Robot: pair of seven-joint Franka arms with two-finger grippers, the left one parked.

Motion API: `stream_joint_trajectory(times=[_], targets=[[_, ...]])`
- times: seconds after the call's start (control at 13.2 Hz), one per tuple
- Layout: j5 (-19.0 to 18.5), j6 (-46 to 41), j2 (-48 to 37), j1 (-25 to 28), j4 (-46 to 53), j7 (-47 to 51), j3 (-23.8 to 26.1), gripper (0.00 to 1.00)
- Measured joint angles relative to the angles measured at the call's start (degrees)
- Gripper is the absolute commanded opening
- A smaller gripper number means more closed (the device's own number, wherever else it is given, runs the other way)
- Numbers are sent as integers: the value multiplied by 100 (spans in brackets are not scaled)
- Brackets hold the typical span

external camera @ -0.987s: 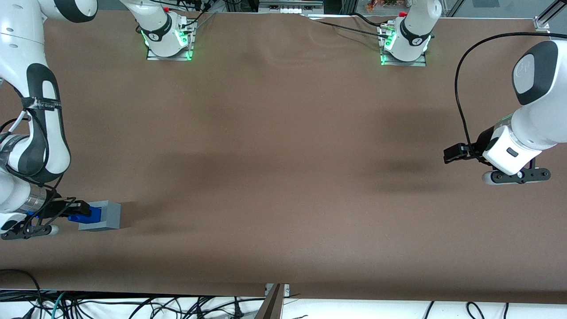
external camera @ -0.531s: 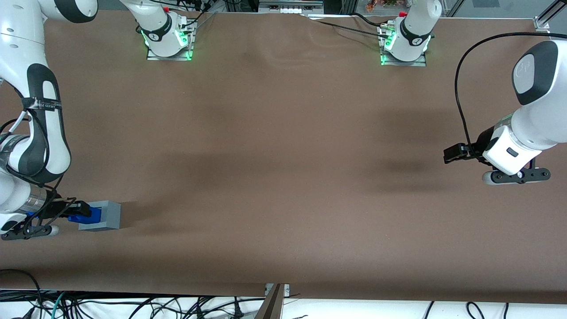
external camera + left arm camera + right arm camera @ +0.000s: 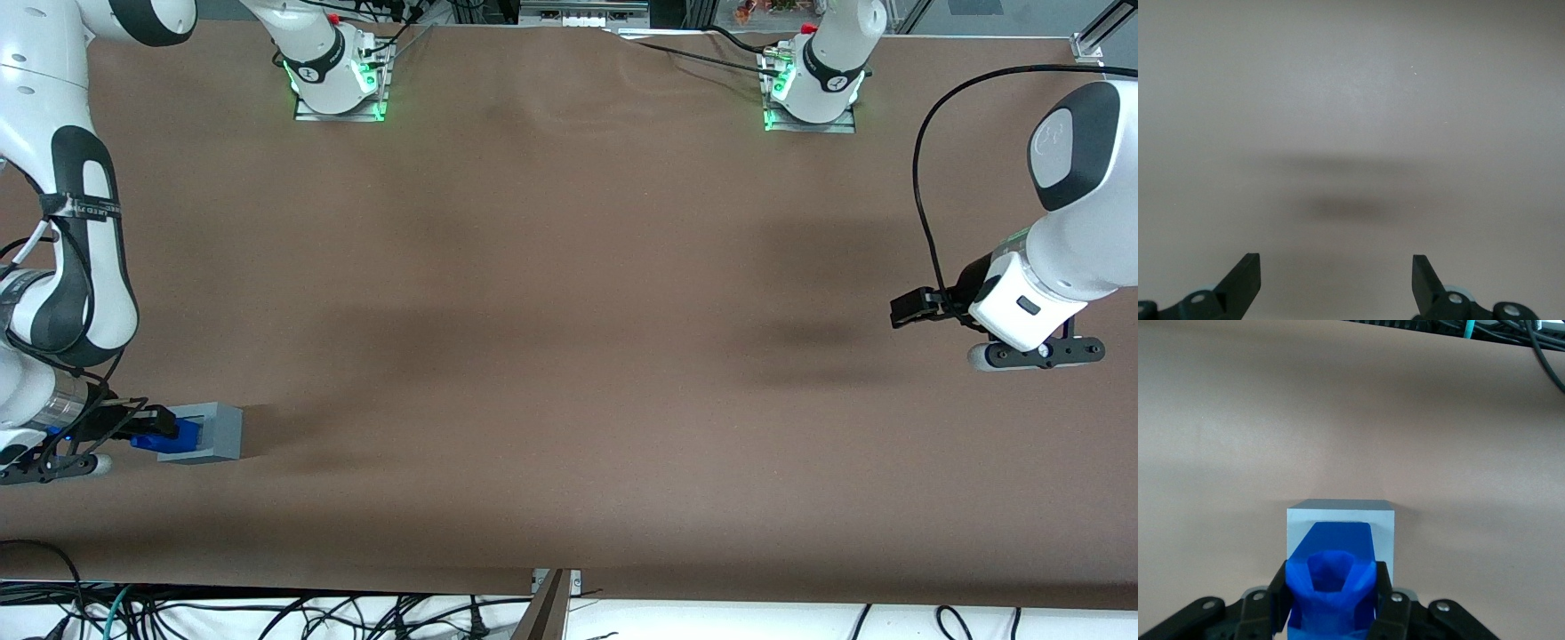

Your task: Insert blue part into gray base with right arm

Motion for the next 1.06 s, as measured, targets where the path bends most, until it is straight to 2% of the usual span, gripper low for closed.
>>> stream_joint_trajectory(times=[1.06], targets=[[-2,-148,50,-2,17,-38,-3,31]])
